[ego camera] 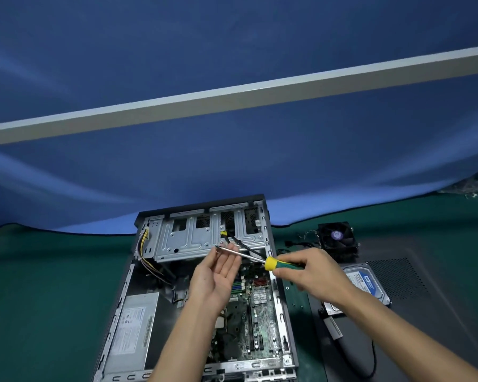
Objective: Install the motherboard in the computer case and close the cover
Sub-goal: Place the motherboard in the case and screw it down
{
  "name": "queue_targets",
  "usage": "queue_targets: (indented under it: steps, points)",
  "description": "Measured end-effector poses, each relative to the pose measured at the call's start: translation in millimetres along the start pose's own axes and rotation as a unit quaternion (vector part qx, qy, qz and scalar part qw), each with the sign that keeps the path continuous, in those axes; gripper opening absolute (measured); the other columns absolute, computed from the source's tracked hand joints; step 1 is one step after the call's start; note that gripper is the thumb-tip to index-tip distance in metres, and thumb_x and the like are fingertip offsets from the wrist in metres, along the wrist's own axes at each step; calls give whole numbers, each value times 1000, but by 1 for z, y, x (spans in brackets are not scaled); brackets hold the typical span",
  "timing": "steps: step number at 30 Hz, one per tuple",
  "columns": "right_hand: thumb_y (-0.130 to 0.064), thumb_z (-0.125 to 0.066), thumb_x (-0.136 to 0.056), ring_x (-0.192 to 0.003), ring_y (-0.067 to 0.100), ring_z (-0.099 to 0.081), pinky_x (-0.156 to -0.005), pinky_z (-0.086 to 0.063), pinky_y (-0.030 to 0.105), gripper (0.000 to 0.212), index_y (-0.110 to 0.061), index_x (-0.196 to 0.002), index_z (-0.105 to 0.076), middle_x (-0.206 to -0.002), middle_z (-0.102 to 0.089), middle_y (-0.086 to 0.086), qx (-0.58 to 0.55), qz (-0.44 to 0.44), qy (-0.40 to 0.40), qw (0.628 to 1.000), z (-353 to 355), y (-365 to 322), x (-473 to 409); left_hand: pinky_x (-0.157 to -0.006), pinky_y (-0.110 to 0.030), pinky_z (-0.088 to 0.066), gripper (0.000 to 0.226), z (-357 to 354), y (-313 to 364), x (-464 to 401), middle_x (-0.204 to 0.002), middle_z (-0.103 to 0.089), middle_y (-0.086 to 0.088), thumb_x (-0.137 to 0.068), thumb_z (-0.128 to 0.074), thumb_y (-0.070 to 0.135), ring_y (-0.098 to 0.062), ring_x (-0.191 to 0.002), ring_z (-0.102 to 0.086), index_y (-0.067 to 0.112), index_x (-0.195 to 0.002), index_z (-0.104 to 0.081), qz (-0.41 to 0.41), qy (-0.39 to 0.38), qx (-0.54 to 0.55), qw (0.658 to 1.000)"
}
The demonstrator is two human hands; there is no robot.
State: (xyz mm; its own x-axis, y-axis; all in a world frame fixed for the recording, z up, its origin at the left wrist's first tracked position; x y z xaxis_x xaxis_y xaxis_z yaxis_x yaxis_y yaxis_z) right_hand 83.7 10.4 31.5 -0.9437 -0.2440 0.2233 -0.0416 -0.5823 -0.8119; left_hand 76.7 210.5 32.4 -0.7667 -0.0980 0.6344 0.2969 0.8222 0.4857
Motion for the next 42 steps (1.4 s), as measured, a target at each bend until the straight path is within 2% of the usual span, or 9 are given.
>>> queue_targets:
  steps: [8,11,14,18,23,26,35,38,42]
  points:
    - [-49,-73,-77,-45,-11,-44,-52,-33,17,28,-42,-104,-71,-92,-67,-22,44,-24,6,999,-9,-14,6,-72,-37,-51,21,19,10,-10,-78,-73,-11,-97,-49,18,-23,-84,-67,3,-91,-62,12,-12,4,1000]
    - [-51,-72,-76,-48,-12,-49,-52,-38,20,27,-44,-102,-71,-83,-68,-22,79,-35,2,996,-15,-21,8,-78,-38,-51,22,29,11,-12,-78,-73,-12,-97,-49,18,-23,-84,-67,1,-92,-62,21,-10,13,1000]
    - [-52,-71,-77,-62,3,-63,-64,-52,33,25,-46,-101,-69,-83,-73,-16,109,-45,-3,993,-22,-27,9,-70,-38,-51,21,39,14,-12,-81,-72,-13,-96,-50,18,-23,-83,-67,1,-93,-63,33,-6,21,999]
    - [-53,-70,-77,-61,17,-63,-59,-48,31,29,-42,-105,-70,-78,-74,-8,129,-57,-15,990,-30,-37,9,-70,-38,-51,21,50,17,-12,-86,-71,-14,-96,-50,17,-23,-84,-67,1,-93,-62,38,-6,24,999]
    - [-49,-70,-79,-38,5,-37,-44,-29,21,23,-38,-99,-74,-51,-59,-10,144,-66,-34,987,-36,-55,5,-76,-37,-54,21,62,19,-16,-79,-73,-13,-97,-49,16,-22,-73,-71,1,-90,-62,27,-12,17,999]
    - [-44,-71,-80,-36,8,-35,-40,-27,17,17,-31,-91,-77,-42,-51,-11,128,-84,-52,987,-35,-67,2,-62,-31,-59,21,68,17,-19,-79,-73,-14,-96,-49,15,-21,-69,-72,0,-91,-62,36,-13,16,999]
    - [-41,-71,-81,-32,8,-37,-36,-29,14,19,-24,-74,-76,-44,-51,-7,169,-127,-74,974,-43,-75,-8,-77,-38,-53,24,78,7,-38,-83,-72,-15,-100,-43,14,-24,-77,-70,-1,-92,-60,68,-16,6,998]
    - [-46,-71,-79,-32,4,-45,-42,-35,18,26,-21,-73,-75,-47,-56,-6,200,-142,-84,966,-51,-71,-13,-67,-35,-53,26,83,2,-45,-79,-72,-14,-101,-39,13,-22,-70,-72,-1,-93,-59,82,-9,5,997]
    - [-17,-72,-80,-44,9,-57,-44,-43,21,11,-17,-90,-66,-67,-66,1,91,-172,-93,977,-57,-72,-23,-69,-36,-53,26,96,-1,-56,-84,-70,-15,-101,-39,14,-23,-73,-70,-1,-94,-58,97,23,19,995]
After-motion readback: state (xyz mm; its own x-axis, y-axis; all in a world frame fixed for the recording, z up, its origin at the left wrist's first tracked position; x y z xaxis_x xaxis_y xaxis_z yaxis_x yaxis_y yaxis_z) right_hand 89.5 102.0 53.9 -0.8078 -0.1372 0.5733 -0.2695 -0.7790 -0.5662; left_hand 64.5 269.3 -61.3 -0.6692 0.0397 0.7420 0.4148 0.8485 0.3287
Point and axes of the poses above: each hand's wrist, its own x-axis away from the middle knuckle, its own z-axis out of the back of the hand, y = z × x, the point moved 1 cm from there along -x, towards the middle knuckle
